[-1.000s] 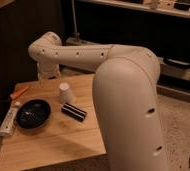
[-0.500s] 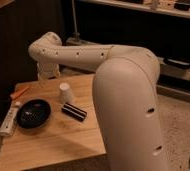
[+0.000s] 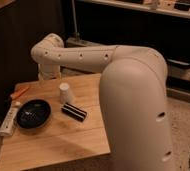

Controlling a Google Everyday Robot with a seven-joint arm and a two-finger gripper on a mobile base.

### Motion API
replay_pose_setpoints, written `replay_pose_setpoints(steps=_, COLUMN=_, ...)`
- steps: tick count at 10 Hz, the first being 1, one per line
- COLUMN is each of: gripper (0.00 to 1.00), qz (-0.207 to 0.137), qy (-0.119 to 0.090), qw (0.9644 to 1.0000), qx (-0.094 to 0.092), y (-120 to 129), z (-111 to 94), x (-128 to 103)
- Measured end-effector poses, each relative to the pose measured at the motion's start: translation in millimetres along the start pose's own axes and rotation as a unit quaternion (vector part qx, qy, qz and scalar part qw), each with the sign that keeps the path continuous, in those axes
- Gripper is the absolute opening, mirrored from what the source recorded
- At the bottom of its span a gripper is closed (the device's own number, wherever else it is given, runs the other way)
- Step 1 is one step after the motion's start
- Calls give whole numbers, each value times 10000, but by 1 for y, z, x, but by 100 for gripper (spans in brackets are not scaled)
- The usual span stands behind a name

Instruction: Push the ceramic bowl across the table

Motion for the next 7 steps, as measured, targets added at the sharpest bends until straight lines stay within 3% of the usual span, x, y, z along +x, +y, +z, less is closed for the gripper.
replay_pose_setpoints(steps=3, gripper=65, qz=259, qy=-573, qw=9980, qx=6, y=-31, z=-6, x=-17)
replay_pose_setpoints(steps=4, gripper=65, qz=268, qy=-677, qw=9973, qx=-37, y=-34, z=-3, x=-29)
replay_pose_setpoints(steps=7, gripper=65, qz=59, qy=-684, qw=9971, qx=-329, y=-16, z=14, x=-69)
